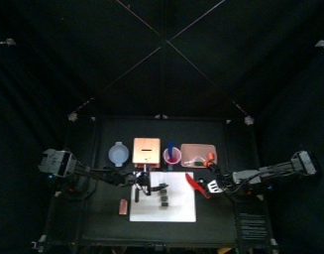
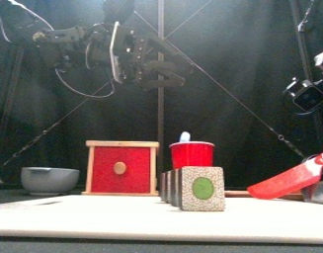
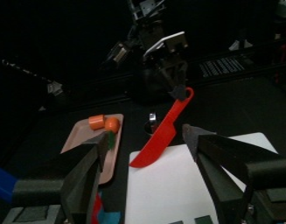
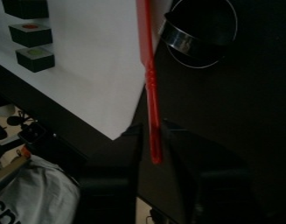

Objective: Drop knife

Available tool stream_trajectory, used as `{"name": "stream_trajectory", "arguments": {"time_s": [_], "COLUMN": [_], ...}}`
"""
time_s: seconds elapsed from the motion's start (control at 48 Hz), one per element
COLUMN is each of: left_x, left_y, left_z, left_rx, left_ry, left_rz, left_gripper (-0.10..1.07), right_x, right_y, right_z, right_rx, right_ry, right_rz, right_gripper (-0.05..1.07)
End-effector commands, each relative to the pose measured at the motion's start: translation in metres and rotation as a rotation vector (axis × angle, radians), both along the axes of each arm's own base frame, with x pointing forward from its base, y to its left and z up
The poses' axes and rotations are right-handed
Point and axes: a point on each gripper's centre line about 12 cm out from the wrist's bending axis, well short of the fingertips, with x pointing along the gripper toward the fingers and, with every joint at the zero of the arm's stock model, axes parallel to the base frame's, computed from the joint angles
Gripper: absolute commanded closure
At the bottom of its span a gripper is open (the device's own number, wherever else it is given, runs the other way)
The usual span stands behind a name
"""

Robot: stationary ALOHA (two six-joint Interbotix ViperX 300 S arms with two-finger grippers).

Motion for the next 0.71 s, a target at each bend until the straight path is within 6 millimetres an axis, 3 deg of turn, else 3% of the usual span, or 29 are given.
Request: {"name": "stream_trajectory", "arguments": {"time_s": [0.0, 0.146, 0.292, 0.583, 0.688], "left_x": [0.001, -0.004, -0.015, -0.040, -0.044], "left_y": [0.000, 0.000, -0.004, -0.006, -0.005], "left_z": [0.015, 0.019, 0.021, 0.011, 0.008], "left_rx": [-0.003, -0.003, -0.007, -0.078, -0.095], "left_ry": [-0.048, -0.054, -0.056, -0.018, -0.007], "left_rz": [0.005, 0.001, -0.010, 0.026, 0.044], "left_gripper": [-0.01, -0.01, -0.01, -0.01, -0.01], "right_x": [0.008, 0.018, 0.030, 0.061, 0.066], "right_y": [0.006, 0.012, 0.016, -0.003, -0.006], "right_z": [0.002, 0.001, 0.017, 0.055, 0.060], "right_rx": [0.008, -0.004, -0.080, -0.560, -0.627], "right_ry": [-0.023, -0.020, -0.083, -0.307, -0.341], "right_rz": [0.016, 0.042, 0.121, 0.368, 0.399], "right_gripper": [0.10, 0.06, 0.06, 0.06, 0.06]}}
